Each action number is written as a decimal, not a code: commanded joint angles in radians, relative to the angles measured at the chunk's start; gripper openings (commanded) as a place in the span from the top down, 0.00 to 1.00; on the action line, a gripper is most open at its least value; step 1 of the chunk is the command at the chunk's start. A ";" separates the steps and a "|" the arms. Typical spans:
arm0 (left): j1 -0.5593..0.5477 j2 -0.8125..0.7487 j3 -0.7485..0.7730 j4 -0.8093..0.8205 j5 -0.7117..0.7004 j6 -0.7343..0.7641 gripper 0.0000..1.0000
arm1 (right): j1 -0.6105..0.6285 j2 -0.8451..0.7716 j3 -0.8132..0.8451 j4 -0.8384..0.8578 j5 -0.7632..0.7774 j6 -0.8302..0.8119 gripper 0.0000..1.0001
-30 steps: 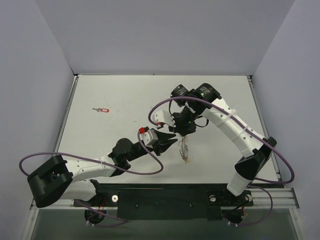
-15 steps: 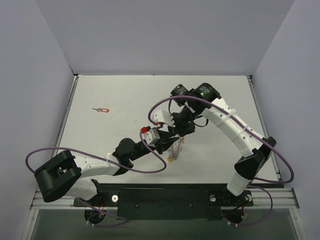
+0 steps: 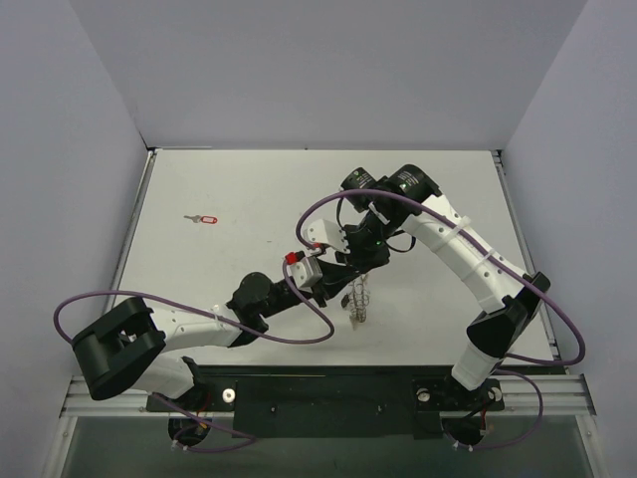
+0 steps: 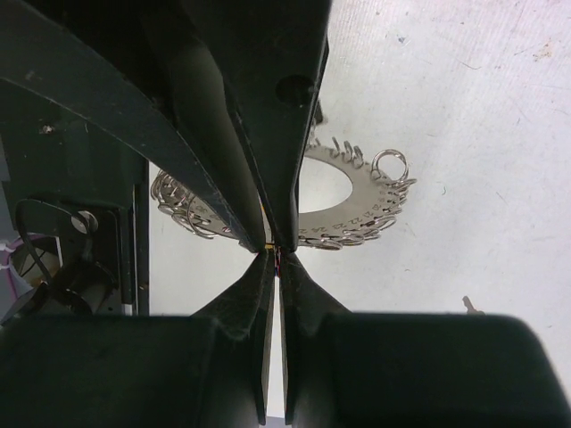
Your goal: Put the keys on the keyring
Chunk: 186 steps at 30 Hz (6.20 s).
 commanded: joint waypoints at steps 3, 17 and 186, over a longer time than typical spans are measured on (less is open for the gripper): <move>-0.001 0.005 0.074 -0.047 0.070 0.022 0.83 | -0.005 -0.035 0.036 -0.253 -0.037 -0.005 1.00; 0.005 -0.049 0.040 -0.048 0.020 -0.013 1.00 | -0.051 -0.055 0.040 -0.251 -0.101 -0.007 0.89; 0.016 -0.034 0.264 -0.473 0.276 0.008 0.87 | -0.132 -0.135 -0.141 -0.026 -0.264 0.010 1.00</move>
